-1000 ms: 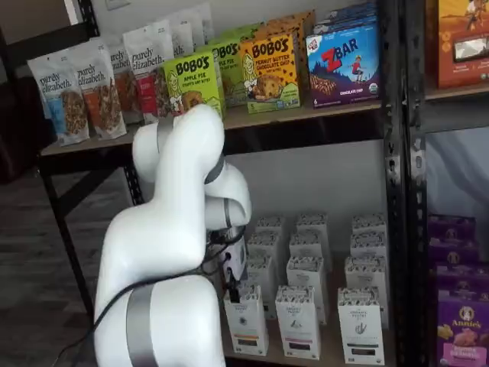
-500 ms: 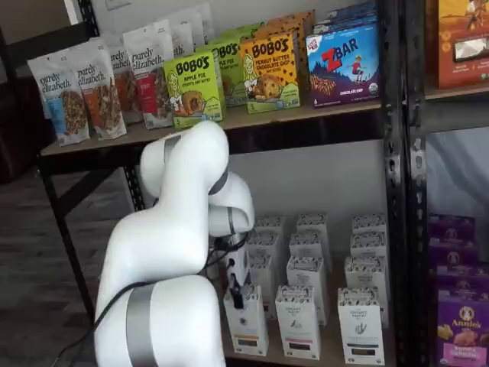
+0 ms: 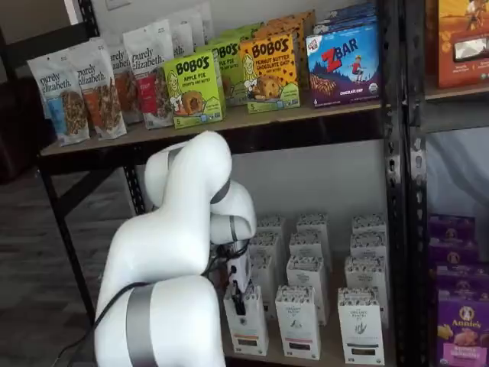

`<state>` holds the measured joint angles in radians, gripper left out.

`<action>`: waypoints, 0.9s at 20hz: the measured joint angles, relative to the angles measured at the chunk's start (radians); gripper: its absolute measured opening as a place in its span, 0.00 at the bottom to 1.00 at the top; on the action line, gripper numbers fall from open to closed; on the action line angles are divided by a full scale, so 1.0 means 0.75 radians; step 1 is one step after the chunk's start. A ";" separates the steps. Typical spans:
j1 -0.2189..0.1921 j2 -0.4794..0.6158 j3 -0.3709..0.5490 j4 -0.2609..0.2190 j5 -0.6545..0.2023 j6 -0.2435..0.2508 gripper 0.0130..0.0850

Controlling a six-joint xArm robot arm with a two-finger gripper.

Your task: Pick up the white box with a yellow strip in the middle, on the bottom shelf, the fourth box from the left

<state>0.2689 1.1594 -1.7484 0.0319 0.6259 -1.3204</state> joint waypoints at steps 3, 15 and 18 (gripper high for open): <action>0.002 0.020 -0.017 -0.007 -0.011 0.008 1.00; 0.004 0.063 -0.066 -0.005 0.008 0.008 0.72; 0.005 0.070 -0.079 -0.014 0.022 0.018 0.72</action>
<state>0.2728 1.2118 -1.8076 0.0213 0.6426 -1.3073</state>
